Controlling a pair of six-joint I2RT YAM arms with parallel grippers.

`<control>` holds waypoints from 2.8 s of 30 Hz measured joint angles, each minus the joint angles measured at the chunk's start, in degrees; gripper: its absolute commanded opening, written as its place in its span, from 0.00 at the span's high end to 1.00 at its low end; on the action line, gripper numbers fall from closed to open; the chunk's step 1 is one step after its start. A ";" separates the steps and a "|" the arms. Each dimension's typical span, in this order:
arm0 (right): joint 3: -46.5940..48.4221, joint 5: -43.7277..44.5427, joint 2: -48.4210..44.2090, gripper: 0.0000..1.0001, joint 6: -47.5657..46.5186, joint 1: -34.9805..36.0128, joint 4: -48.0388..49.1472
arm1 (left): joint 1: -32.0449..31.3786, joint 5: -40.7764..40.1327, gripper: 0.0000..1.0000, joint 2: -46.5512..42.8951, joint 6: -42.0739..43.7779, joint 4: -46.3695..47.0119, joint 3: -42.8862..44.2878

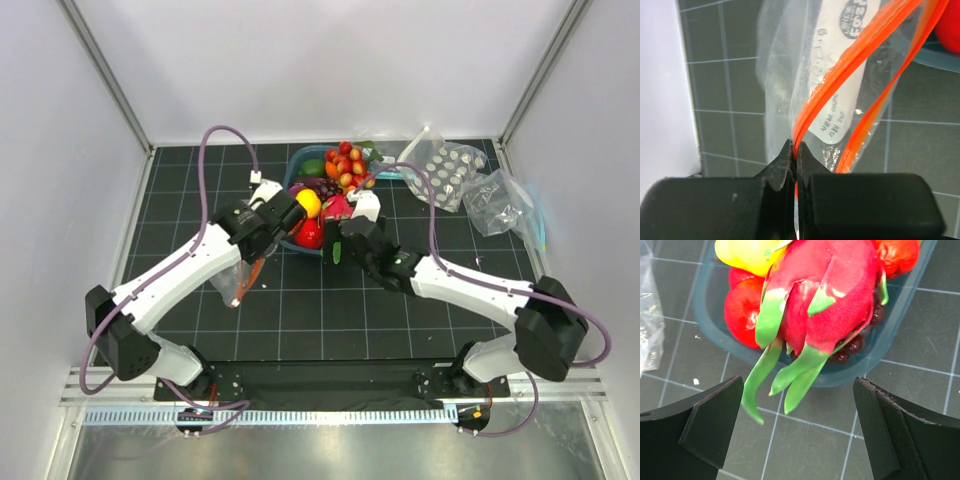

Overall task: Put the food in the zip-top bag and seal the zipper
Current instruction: Pick up the fake fruit from the bin, then place the fake fruit in the zipper food storage bag.

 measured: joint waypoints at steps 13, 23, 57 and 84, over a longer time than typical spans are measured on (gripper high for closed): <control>2.89 -0.17 9.29 0.69 2.75 -3.69 2.60 | 0.00 7.69 1.00 1.40 1.68 8.15 -2.91; -2.14 -6.43 3.32 0.99 -2.38 -6.88 4.48 | 0.00 11.82 1.00 0.50 3.50 10.67 -3.58; -11.78 -49.46 -24.37 0.99 -10.12 -2.82 -3.41 | 0.50 25.03 1.00 0.63 11.28 14.58 -4.00; -14.23 -50.49 -13.92 0.99 -4.55 2.47 9.14 | 2.03 41.75 1.00 -13.84 13.66 22.80 -13.66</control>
